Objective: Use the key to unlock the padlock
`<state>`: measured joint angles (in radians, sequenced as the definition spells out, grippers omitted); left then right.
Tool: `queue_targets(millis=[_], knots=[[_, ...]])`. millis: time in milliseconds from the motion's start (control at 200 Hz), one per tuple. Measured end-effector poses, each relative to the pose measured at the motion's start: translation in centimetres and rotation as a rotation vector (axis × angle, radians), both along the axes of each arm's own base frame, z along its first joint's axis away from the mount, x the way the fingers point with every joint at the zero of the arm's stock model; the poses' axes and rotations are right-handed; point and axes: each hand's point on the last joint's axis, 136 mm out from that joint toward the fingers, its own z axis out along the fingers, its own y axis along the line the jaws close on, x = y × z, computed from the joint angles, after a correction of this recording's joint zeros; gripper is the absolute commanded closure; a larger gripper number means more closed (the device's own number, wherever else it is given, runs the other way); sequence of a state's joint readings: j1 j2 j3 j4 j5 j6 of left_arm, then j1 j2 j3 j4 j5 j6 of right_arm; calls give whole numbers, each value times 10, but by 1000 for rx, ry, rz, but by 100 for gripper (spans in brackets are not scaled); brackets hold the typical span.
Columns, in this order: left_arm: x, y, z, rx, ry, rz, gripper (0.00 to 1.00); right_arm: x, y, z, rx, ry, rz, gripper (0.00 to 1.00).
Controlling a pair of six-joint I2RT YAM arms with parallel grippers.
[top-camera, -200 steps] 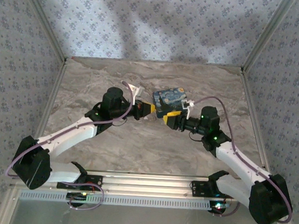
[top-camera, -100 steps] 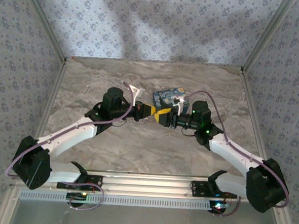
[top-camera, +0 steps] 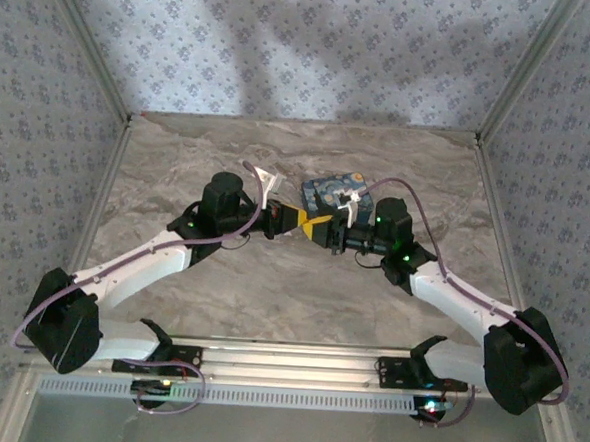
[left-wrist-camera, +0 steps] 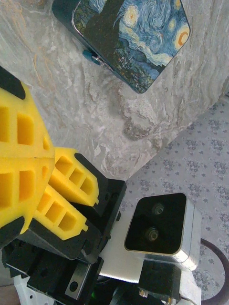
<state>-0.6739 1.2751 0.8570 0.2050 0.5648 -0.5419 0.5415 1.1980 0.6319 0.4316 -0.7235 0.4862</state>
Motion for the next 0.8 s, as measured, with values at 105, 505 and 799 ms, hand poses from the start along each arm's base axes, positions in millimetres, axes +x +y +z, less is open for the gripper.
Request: queue_targets(millis=[105, 505, 799], knots=[[0, 0, 0, 0, -1, 0, 100, 0, 0, 0, -1, 1, -1, 93], [-3, 0, -3, 17, -8, -18, 75, 0, -3, -3, -22, 5, -17, 100], [17, 12, 1, 40, -3, 66, 38, 17, -34, -16, -69, 47, -166, 100]])
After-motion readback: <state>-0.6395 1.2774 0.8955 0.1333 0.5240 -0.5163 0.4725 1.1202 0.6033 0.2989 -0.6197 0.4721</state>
